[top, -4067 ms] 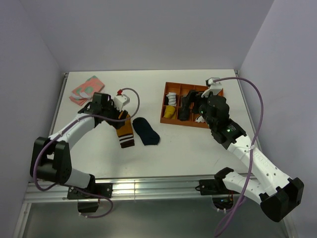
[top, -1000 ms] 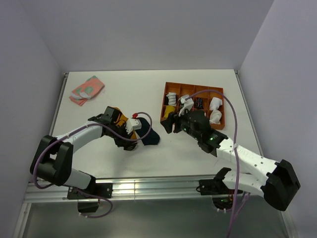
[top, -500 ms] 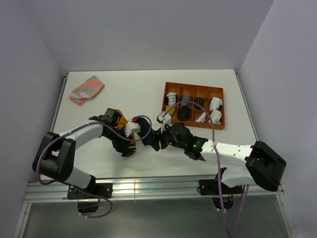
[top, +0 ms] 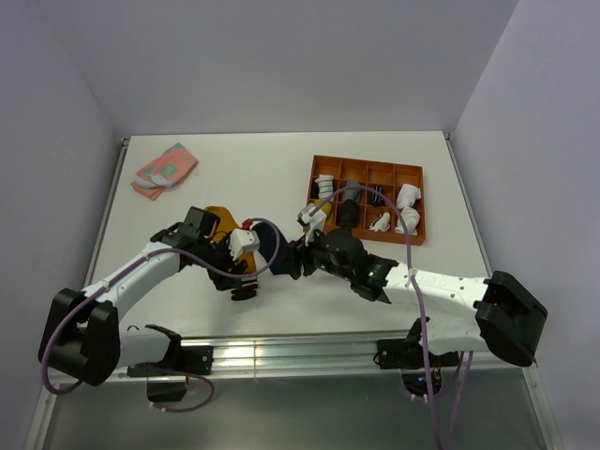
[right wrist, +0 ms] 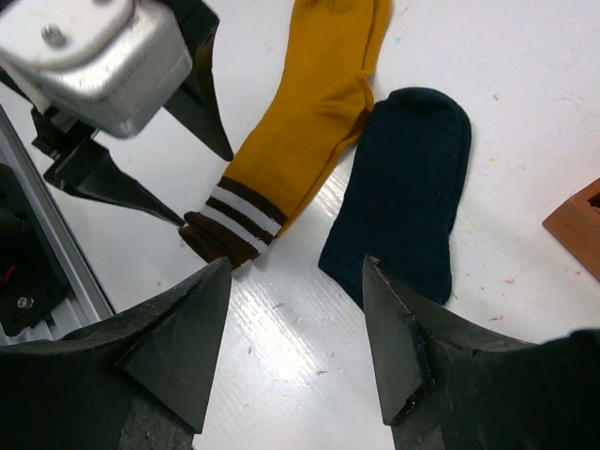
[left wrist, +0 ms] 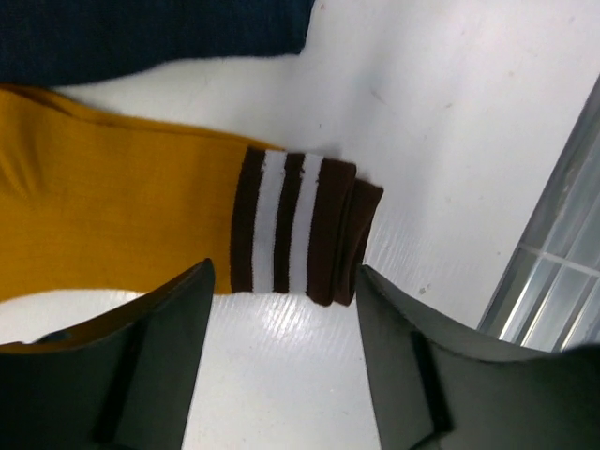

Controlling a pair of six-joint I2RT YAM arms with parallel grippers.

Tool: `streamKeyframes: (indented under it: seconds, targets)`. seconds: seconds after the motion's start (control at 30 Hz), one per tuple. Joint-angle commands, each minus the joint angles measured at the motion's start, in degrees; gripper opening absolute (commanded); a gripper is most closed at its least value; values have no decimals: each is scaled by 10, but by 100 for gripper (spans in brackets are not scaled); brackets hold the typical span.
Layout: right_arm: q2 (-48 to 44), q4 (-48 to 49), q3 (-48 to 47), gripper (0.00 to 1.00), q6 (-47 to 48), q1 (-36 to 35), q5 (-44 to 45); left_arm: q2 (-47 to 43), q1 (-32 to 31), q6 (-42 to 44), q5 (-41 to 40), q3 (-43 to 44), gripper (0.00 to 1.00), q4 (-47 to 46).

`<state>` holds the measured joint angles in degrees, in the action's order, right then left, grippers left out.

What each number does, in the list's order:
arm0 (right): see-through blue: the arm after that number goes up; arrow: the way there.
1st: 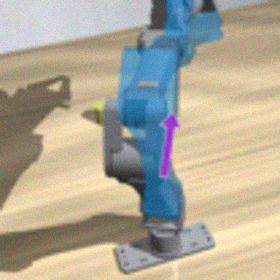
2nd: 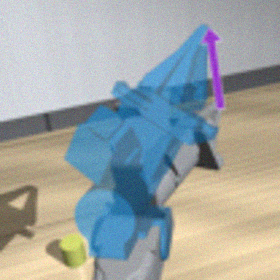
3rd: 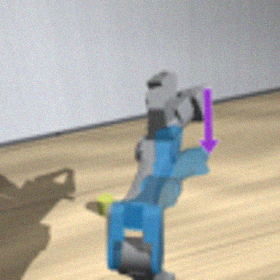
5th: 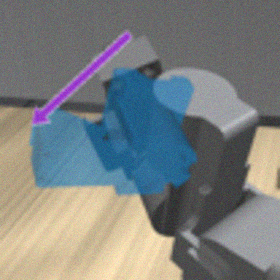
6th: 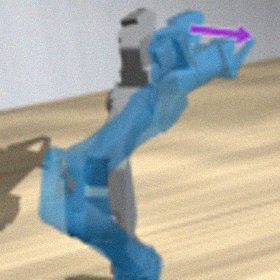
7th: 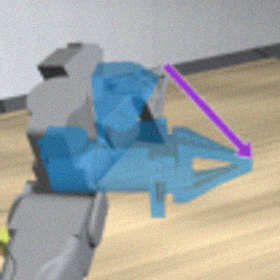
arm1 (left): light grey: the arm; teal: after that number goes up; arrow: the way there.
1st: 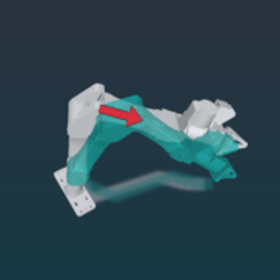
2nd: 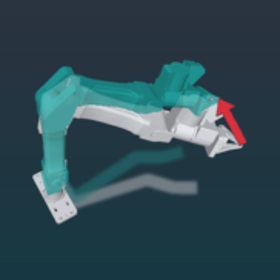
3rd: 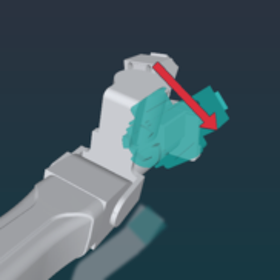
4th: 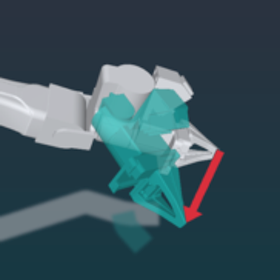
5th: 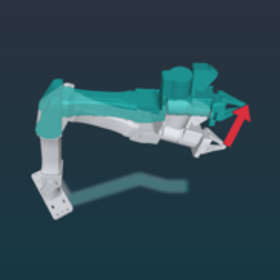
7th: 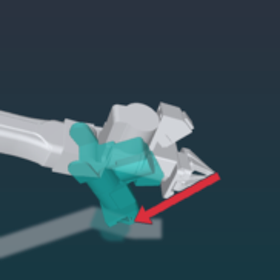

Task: Roll the socks
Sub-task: Roll the sock at the center of the board.

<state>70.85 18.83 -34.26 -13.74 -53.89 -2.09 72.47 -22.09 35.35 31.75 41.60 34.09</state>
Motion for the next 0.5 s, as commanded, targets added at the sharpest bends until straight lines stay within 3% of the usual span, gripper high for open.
streamKeyframes:
  seconds: [0.0,0.47]
  targets:
    - [-29,9,-9,65,5,-8,20,-34,-2,28,-30,-20,69,-9]
    - [-106,-8,29,65,-4,-8,79,-97,-69,22,-76,-98,79,-76]
